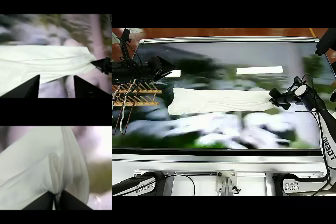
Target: Fold the shirts.
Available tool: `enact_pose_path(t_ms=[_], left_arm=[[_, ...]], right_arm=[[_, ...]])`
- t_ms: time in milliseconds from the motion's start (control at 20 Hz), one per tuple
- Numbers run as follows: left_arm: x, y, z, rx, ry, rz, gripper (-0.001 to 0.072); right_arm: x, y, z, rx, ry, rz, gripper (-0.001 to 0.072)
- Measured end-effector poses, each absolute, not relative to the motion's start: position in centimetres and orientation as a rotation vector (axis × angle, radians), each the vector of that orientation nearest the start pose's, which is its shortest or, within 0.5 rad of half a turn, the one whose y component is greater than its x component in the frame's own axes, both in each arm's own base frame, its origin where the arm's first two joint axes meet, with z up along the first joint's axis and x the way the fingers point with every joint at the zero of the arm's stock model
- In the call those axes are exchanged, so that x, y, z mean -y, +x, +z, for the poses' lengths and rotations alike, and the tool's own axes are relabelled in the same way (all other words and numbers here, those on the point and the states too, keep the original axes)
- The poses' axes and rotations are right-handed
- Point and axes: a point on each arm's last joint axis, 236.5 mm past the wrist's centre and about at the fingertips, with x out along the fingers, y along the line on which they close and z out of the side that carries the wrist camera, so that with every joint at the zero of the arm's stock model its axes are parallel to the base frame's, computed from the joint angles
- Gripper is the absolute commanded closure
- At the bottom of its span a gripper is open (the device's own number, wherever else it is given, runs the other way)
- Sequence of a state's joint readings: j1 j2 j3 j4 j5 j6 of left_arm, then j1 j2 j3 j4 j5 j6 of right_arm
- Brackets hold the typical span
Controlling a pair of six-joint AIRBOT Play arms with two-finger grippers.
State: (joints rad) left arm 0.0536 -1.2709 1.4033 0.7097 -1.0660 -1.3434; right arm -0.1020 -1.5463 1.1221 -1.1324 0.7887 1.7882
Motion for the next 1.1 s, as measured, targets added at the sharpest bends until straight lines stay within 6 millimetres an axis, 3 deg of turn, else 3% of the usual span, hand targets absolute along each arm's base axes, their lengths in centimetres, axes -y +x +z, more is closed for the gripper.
enact_pose_path(t_ms=[500, 750, 800, 850, 950, 1100], left_arm=[[13.5, 44.9, 18.9, -0.787, -0.549, -0.545, 0.0213], [13.5, 44.9, 18.9, -0.786, -0.551, -0.545, 0.0213], [13.5, 44.9, 18.9, -0.787, -0.551, -0.545, 0.0213], [13.5, 44.9, 19.0, -0.786, -0.553, -0.546, 0.0213], [13.7, 44.9, 19.1, -0.784, -0.56, -0.551, 0.0213], [13.8, 44.9, 19.2, -0.781, -0.569, -0.557, 0.0214]], right_arm=[[0.3, 44.4, -10.3, -1.225, 0.743, -0.274, 0.0021], [-1.6, 45.8, -11.2, -1.208, 0.899, -0.232, 0.004], [-1.9, 46.1, -11.2, -1.201, 0.926, -0.222, 0.0091], [-2.4, 46.3, -11.3, -1.2, 0.954, -0.211, 0.0197], [-2.9, 46.0, -11.8, -1.22, 0.969, -0.202, 0.064], [-3.7, 46.6, -11.1, -1.201, 0.99, -0.154, 0.0638]])
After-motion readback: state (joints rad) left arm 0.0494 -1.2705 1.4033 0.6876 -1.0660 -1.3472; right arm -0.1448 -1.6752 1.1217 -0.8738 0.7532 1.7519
